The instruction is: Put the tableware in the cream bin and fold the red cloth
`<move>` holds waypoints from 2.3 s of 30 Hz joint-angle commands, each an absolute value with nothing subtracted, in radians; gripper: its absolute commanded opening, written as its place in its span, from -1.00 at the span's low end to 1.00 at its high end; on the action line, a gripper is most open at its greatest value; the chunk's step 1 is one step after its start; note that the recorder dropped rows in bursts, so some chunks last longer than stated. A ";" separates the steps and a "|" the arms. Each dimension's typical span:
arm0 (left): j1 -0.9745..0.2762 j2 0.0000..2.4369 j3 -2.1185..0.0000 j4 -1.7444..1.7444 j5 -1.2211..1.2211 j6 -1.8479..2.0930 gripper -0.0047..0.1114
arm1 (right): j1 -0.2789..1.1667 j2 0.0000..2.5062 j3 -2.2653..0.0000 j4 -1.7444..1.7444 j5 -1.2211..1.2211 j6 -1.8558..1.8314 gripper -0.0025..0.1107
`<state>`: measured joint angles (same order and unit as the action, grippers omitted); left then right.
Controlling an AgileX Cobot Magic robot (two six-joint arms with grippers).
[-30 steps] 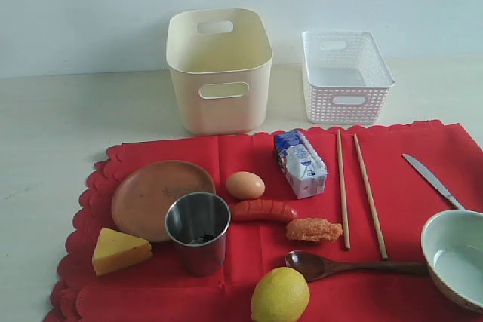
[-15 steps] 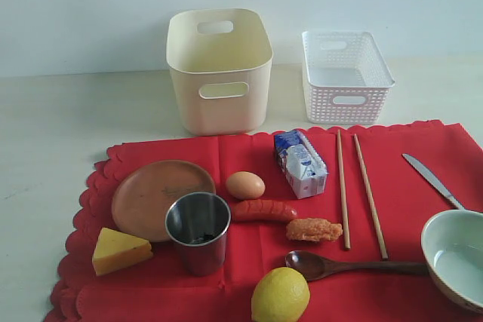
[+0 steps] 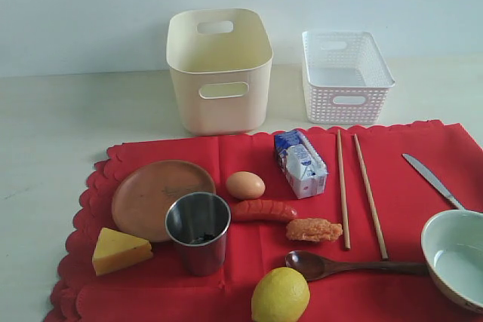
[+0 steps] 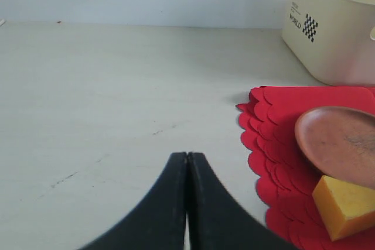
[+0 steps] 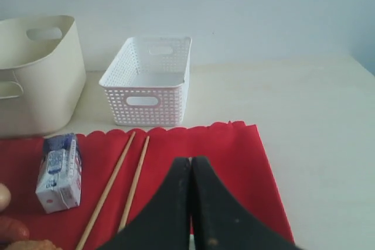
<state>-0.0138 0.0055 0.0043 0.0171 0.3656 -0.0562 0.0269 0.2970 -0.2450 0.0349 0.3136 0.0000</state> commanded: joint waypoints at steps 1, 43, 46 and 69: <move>-0.020 0.000 0.000 0.015 0.351 -0.061 -0.92 | 0.023 0.454 -0.388 0.037 0.305 0.000 -0.96; -0.020 0.000 0.000 0.015 0.351 -0.061 -0.92 | 0.023 0.994 -0.663 0.783 0.624 -0.688 -0.88; -0.020 0.000 0.000 0.015 0.351 -0.061 -0.92 | 0.023 1.120 -0.737 0.829 0.693 -0.782 -0.55; -0.020 0.000 0.000 0.015 0.351 -0.061 -0.92 | 0.361 1.837 -1.264 0.255 0.719 -0.368 0.58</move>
